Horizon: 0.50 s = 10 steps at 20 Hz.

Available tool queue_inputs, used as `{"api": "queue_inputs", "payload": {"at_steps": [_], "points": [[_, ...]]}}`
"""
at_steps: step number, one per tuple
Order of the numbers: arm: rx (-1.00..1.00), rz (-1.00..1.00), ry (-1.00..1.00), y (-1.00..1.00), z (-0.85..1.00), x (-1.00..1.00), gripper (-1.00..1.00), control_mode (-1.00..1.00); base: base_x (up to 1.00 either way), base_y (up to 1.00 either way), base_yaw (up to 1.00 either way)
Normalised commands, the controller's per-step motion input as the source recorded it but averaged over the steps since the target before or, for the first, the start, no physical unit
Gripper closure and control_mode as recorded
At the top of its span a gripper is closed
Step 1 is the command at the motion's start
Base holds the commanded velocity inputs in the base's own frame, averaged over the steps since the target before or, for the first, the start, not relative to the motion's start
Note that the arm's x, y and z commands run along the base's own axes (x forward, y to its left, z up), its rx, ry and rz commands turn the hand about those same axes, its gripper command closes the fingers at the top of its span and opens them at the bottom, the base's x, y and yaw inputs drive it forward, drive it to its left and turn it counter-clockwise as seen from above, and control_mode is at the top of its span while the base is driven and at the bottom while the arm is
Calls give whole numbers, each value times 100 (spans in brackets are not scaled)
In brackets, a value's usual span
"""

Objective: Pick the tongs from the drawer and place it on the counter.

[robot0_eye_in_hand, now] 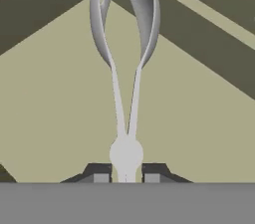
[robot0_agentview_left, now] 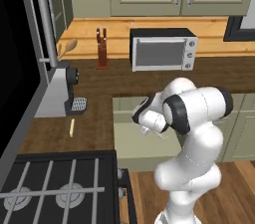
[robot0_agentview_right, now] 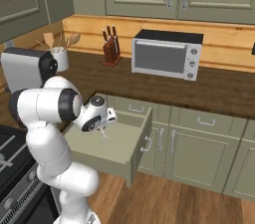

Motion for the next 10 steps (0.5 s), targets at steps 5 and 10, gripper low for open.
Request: {"api": "queue_inputs", "payload": {"at_steps": [5, 10], "points": [[0, 6, 0, -22, 100, -42, 100, -100, 0, 0, 0], [0, 14, 0, 0, 100, -12, 100, -100, 0, 0, 0]]}}
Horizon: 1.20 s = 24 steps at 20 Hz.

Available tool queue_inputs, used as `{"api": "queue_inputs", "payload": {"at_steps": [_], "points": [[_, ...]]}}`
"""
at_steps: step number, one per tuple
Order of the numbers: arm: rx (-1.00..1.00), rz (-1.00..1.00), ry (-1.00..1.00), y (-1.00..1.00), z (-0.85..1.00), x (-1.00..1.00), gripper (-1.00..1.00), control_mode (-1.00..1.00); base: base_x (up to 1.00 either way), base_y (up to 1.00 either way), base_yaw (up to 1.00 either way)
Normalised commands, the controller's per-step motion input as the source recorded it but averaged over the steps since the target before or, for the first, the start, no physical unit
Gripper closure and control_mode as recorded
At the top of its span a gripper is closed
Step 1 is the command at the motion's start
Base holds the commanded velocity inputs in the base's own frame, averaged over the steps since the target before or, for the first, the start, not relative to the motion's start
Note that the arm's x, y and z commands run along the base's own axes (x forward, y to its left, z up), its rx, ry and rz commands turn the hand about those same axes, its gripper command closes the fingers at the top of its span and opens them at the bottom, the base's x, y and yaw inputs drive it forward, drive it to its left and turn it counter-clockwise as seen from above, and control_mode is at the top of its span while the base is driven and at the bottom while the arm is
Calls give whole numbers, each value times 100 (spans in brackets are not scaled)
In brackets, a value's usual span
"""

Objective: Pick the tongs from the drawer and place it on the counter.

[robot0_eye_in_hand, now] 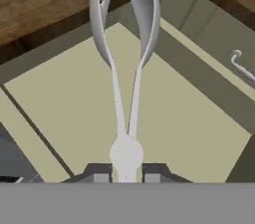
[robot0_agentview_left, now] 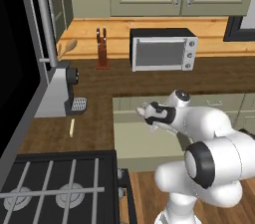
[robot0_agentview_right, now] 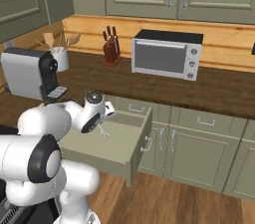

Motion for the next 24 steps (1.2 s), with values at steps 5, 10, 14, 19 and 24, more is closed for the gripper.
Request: {"api": "queue_inputs", "payload": {"at_steps": [5, 10, 14, 19, 24], "points": [[0, 21, 0, 4, 100, 0, 100, -100, 0, 0, 0], [0, 23, -12, 28, 100, 45, 100, -100, 0, 0, 0], [0, 22, -30, 51, 43, 76, 100, -100, 0, 0, 0], [0, 1, 12, 94, 0, 27, 100, -100, 0, 0, 0], [0, -37, 34, 99, 0, -16, 100, -100, 0, 0, 0]]}}
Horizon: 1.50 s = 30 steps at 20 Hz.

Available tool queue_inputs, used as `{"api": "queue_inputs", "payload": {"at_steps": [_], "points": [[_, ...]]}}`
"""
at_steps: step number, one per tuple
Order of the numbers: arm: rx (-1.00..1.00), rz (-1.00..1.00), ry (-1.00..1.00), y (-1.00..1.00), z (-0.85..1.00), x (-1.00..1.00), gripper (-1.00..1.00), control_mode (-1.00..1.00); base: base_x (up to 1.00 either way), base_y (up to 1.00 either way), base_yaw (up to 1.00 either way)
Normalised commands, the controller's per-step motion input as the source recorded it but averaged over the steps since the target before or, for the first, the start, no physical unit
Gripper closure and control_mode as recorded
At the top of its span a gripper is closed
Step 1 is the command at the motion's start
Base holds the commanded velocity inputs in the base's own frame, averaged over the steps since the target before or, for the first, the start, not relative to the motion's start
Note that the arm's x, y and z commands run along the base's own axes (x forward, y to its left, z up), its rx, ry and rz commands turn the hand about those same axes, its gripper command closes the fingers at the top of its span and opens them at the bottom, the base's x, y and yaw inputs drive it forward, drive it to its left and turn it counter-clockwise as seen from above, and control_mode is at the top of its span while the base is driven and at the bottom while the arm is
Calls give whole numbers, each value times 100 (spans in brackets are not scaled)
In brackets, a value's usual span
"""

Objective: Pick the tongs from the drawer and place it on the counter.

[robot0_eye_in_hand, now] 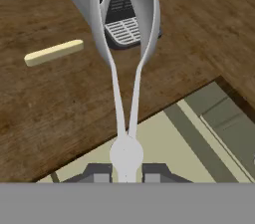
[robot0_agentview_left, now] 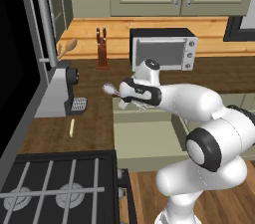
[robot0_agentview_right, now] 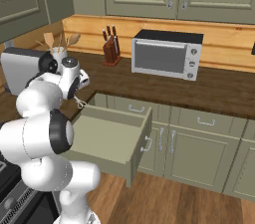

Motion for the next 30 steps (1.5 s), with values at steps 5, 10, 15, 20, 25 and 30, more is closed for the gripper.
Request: {"api": "queue_inputs", "payload": {"at_steps": [5, 10, 15, 20, 25, 30], "points": [[9, -70, 32, 62, 0, -11, 100, -100, 0, 0, 0], [22, -61, 23, 37, 1, -8, 100, -100, 0, 0, 0], [17, -21, 4, 33, -35, -9, 100, -100, 0, 0, 0], [15, -12, 0, 23, -75, 8, 100, -100, 0, 0, 0], [1, -16, 5, -1, -53, 17, 100, -100, 0, 0, 0], [0, -12, 0, 15, -38, 21, 100, -100, 0, 0, 0]]}}
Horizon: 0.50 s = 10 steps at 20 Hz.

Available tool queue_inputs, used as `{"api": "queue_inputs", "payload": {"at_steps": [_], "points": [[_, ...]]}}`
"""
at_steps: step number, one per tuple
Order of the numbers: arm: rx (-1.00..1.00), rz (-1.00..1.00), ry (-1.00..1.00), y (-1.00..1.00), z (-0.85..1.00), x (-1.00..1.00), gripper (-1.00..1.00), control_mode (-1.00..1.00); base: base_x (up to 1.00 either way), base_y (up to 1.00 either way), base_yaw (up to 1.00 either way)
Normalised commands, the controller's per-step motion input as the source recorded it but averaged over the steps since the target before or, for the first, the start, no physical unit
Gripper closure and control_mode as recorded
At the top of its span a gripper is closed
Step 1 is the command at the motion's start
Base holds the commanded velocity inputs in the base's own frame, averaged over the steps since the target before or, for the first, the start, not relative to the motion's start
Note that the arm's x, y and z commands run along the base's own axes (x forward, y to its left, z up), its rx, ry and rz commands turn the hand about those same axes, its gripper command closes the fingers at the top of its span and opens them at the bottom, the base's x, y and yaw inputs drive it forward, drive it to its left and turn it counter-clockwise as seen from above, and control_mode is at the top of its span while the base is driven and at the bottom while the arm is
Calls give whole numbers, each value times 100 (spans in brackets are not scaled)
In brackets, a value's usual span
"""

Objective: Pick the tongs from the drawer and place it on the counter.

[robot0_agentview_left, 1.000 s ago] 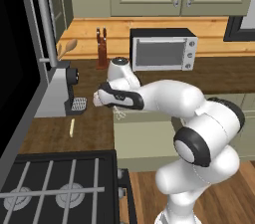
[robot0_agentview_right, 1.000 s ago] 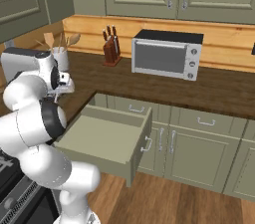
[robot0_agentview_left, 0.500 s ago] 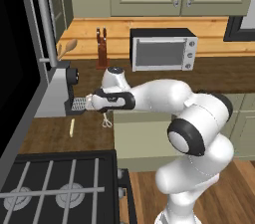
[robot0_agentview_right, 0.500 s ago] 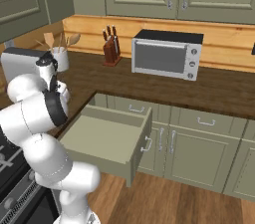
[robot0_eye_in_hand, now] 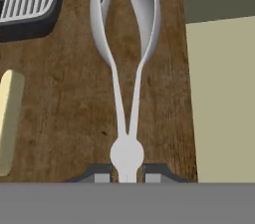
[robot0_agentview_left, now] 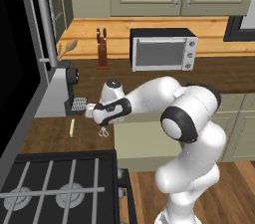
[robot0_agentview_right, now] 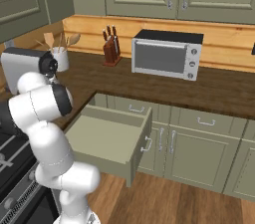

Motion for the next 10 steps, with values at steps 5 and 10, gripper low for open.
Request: {"api": "queue_inputs", "payload": {"at_steps": [5, 10], "points": [[0, -7, 0, 21, -48, 24, 100, -100, 0, 0, 0], [0, -6, 0, 21, -45, 23, 100, -100, 0, 0, 0]]}}
